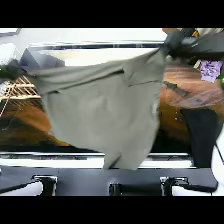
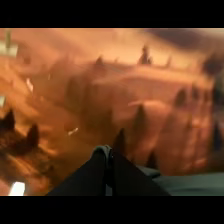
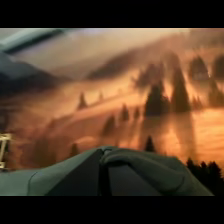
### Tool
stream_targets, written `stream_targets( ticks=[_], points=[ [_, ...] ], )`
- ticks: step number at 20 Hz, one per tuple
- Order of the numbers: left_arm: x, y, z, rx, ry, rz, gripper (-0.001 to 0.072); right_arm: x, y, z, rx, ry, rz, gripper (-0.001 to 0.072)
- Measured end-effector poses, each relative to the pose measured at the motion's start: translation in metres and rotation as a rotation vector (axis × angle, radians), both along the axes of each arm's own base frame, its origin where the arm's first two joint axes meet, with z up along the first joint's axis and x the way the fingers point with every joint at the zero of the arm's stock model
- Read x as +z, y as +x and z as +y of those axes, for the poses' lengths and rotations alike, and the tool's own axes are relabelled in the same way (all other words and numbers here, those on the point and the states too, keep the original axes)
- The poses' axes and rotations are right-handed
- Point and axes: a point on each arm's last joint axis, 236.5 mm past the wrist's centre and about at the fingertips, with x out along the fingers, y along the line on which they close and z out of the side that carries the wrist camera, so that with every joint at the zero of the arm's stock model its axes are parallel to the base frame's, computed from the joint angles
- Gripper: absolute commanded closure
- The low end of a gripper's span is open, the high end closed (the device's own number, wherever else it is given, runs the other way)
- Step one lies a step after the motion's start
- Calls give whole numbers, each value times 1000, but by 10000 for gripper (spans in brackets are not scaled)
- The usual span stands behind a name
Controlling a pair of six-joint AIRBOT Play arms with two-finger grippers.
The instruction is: Fold the clothes and pants, and hang the long-sleeved shirts on hangers.
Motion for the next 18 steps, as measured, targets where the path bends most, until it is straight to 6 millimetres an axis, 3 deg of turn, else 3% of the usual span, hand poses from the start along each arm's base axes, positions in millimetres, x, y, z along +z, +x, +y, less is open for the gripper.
stream_targets(
  ticks=[3, 4, 6, 7, 8, 9, 10, 12, 14, 16, 18],
  points=[
    [-106, 21, -11, -18, -39, 182, 696, -103, 48, 4, -28, 71, 145, 637],
    [-132, 24, -17, -28, -46, 224, 696, -128, 58, 5, -42, 96, 175, 630],
    [-174, 29, -30, -44, -53, 280, 692, -172, 73, 7, -72, 148, 227, 491],
    [-188, 31, -37, -51, -54, 296, 639, -188, 78, 7, -86, 170, 246, 427],
    [-199, 33, -42, -55, -53, 301, 336, -197, 81, 8, -96, 189, 258, 364],
    [-204, 36, -46, -58, -53, 300, 35, -203, 83, 8, -104, 204, 267, 335],
    [-207, 38, -48, -60, -52, 299, -6, -204, 83, 8, -106, 214, 272, 333],
    [-198, 45, -42, -67, -45, 279, -6, -190, 76, 2, -75, 206, 264, 333],
    [-178, 44, -28, -87, -30, 261, -6, -166, 57, -12, 0, 144, 251, 334],
    [-151, 35, -6, -102, -12, 245, -6, -149, 26, -40, 69, 47, 270, 335],
    [-128, 16, 18, -91, -26, 243, -6, -144, -13, -68, 106, -14, 322, 335]
  ],
)
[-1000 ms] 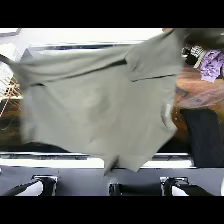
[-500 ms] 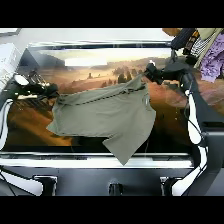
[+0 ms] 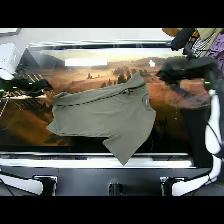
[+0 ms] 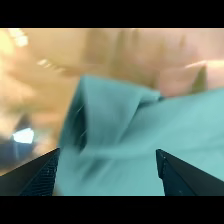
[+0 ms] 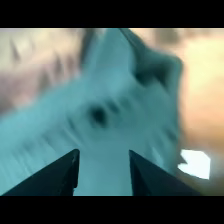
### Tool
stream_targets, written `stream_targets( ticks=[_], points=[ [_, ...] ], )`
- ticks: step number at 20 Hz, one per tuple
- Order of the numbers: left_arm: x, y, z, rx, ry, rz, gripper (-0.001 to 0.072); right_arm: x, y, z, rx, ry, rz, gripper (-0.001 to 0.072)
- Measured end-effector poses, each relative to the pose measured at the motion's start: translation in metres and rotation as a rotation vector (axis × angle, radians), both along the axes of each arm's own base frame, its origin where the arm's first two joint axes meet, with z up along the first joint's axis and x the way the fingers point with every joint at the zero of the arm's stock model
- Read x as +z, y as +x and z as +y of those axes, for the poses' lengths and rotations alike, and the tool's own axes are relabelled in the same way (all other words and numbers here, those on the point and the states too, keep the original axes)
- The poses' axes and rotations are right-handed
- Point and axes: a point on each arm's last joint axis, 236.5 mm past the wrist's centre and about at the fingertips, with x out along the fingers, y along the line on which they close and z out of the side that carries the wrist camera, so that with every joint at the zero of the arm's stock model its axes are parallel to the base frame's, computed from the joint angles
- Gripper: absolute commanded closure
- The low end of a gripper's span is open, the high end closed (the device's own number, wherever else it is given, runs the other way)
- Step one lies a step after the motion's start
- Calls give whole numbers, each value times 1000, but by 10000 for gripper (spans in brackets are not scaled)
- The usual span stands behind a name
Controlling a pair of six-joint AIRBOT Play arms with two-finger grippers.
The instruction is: Fold the clothes and pants, and hang the long-sleeved shirts on hangers.
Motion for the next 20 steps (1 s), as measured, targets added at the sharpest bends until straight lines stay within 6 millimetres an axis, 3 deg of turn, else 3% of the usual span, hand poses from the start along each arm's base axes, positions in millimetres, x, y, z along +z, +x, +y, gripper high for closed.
stream_targets(
  ticks=[3, 6, 10, 14, 20],
  points=[
    [15, -44, 30, 57, -50, 19, -6, -22, -75, -20, 14, -1, 124, 333],
    [4, -98, 42, 133, -105, 75, -6, -67, -159, 2, 20, 81, 270, 277],
    [-16, -153, 33, 191, -164, 143, -6, -117, -235, 33, -6, 184, 388, 277],
    [-28, -176, 18, 210, -216, 180, -6, -143, -265, 45, -34, 218, 427, 276],
    [-31, -182, 10, 221, -249, 189, -6, -156, -266, 54, -58, 205, 405, 278]
  ],
)
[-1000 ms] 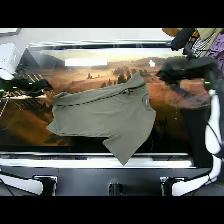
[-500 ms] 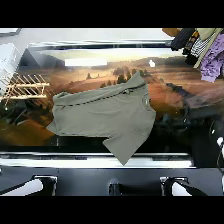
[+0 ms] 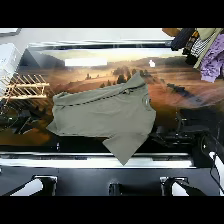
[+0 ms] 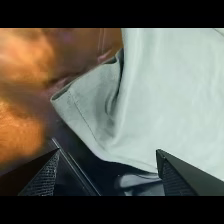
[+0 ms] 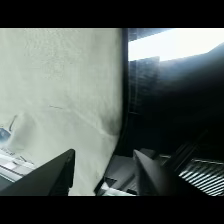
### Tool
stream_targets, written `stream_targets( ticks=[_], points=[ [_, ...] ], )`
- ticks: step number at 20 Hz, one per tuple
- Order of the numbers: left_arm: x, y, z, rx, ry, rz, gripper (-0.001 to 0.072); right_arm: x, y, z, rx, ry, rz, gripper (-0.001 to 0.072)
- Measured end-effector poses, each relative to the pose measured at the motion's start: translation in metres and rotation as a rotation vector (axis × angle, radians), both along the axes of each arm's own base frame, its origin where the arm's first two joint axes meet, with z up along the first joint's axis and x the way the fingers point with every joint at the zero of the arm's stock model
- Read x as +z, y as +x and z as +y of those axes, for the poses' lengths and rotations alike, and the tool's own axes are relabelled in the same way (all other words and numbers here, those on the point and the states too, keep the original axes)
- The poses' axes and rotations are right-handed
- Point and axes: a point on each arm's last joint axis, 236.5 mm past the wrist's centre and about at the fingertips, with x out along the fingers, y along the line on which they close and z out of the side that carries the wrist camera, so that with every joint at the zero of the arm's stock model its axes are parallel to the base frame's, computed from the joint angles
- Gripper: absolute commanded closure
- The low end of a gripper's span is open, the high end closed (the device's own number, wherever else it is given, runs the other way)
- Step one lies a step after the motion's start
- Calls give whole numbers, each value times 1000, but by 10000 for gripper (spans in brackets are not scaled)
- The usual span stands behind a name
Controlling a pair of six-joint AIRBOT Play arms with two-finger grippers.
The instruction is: Fold the clothes and pants, and hang the long-sleeved shirts on hangers.
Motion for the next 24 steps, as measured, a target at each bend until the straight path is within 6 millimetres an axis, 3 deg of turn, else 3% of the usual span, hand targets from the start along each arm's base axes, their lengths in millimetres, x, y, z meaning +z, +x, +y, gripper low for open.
stream_targets(
  ticks=[1, 2, 4, 5, 9, 14, 20, 21, 23, 24],
  points=[
    [0, 0, 0, 1, -2, 1, -6, -2, 1, 5, 12, -11, -6, 298],
    [0, 0, -1, 1, -4, 0, -6, -6, 1, 12, 23, -22, -5, 366],
    [-1, -1, -1, 1, -6, 1, -7, -12, 2, 21, 32, -44, -4, 630],
    [-1, -1, -1, -3, -5, 0, -6, -14, 5, 22, 24, -56, -5, 687],
    [-16, -2, -1, -10, 1, 5, -6, -16, 14, 21, -7, -89, -30, 688],
    [-62, -10, -2, -5, -18, 67, -5, -12, 9, 27, -5, -69, -9, 690],
    [-87, 0, -23, -23, -105, 71, -1, 2, 7, 31, -17, -48, -14, 689],
    [-89, 2, -26, -21, -111, 69, 79, 4, 7, 31, -19, -45, -18, 689],
    [-99, 5, -27, -28, -90, 70, 612, 10, 7, 32, -22, -40, -25, 690],
    [-105, 4, -25, -43, -64, 76, 695, 13, 7, 33, -23, -38, -31, 690]
  ],
)
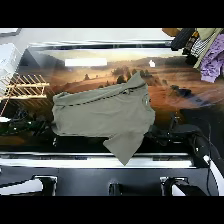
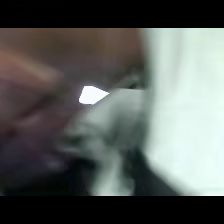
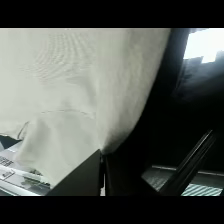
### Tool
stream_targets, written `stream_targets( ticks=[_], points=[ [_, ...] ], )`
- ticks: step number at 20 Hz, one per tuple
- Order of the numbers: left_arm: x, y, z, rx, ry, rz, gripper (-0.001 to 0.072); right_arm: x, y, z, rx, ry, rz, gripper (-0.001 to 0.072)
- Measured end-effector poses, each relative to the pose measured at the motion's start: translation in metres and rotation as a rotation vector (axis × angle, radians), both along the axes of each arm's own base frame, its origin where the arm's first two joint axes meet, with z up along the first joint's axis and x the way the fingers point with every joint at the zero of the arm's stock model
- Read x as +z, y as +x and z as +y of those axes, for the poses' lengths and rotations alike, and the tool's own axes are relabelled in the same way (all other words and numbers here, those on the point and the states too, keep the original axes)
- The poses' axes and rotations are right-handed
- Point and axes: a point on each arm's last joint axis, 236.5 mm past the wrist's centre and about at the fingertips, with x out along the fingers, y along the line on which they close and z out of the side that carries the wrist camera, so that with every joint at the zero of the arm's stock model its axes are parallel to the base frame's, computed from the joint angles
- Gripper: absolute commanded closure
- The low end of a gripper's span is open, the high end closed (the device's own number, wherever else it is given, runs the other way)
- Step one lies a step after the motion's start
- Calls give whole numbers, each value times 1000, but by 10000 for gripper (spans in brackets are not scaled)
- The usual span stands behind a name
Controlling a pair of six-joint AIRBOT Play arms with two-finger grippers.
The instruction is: Fold the clothes and pants, and hang the long-sleeved shirts on hangers.
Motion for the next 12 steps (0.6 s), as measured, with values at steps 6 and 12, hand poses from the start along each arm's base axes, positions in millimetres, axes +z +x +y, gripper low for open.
stream_targets(
  ticks=[6, 12],
  points=[
    [45, 32, -5, -51, 5, -146, 698, 74, 43, -4, -3, -19, -228, 690],
    [306, 93, 8, -59, 227, -744, 697, 324, 101, 0, 76, -67, -799, 690]
  ],
)
